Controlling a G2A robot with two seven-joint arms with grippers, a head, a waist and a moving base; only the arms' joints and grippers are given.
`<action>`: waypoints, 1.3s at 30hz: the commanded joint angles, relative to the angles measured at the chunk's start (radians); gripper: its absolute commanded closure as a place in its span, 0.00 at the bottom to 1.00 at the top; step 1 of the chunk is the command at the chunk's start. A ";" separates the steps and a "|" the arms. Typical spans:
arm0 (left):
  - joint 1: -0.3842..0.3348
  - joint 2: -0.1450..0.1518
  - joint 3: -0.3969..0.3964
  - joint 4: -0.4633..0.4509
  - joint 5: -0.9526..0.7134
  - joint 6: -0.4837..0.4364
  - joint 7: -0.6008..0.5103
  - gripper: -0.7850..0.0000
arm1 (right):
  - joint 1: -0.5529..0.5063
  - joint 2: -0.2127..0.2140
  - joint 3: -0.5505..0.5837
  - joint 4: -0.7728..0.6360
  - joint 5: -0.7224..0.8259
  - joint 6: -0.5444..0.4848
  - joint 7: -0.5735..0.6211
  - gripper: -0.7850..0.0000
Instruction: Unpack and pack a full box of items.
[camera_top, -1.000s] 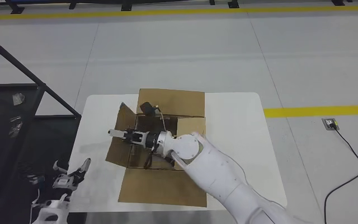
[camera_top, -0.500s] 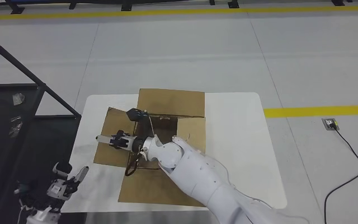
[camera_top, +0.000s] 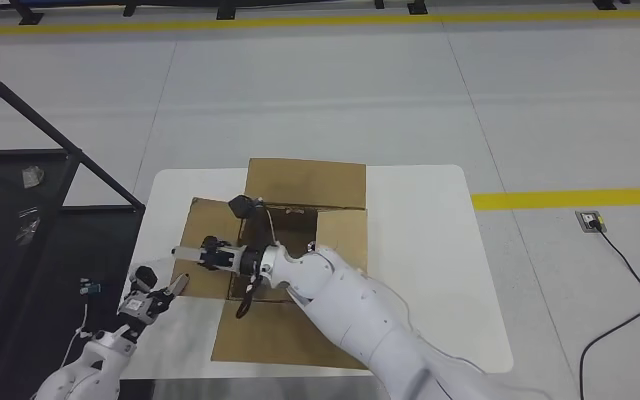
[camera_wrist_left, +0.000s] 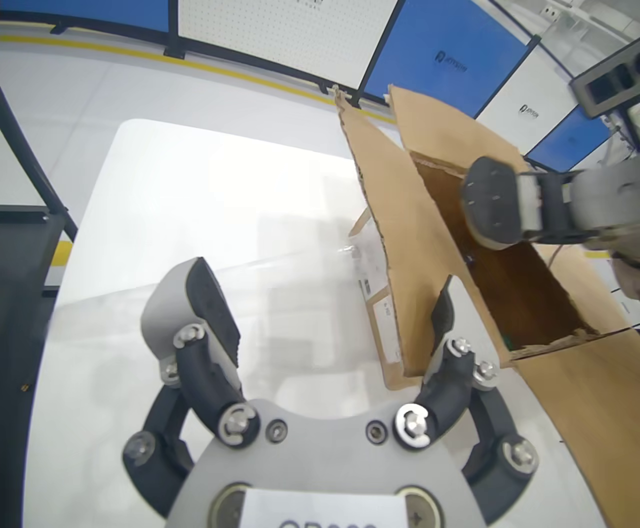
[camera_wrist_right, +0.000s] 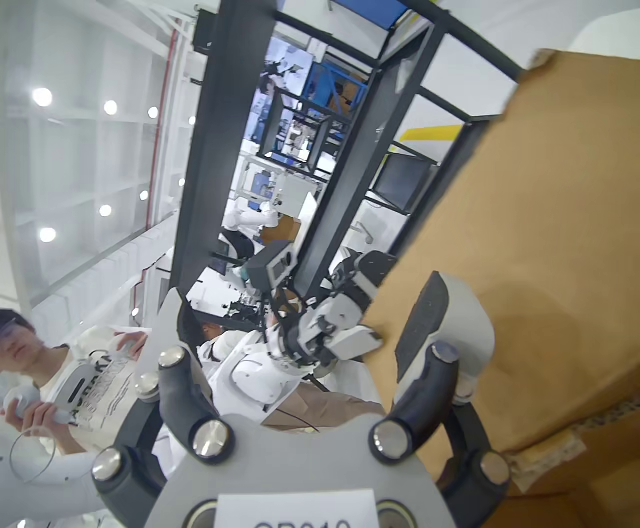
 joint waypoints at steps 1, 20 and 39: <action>-0.019 -0.001 0.012 0.024 0.012 0.012 -0.001 0.00 | -0.015 0.014 0.020 -0.031 0.022 -0.068 0.063 0.00; 0.016 -0.002 -0.013 -0.017 -0.006 0.019 0.042 0.00 | -0.116 0.107 0.125 -0.205 0.049 -0.169 0.213 0.00; 0.172 0.002 -0.024 -0.530 -0.201 -0.062 -0.165 0.00 | -0.771 0.352 0.628 -1.182 -0.424 -0.078 0.218 0.00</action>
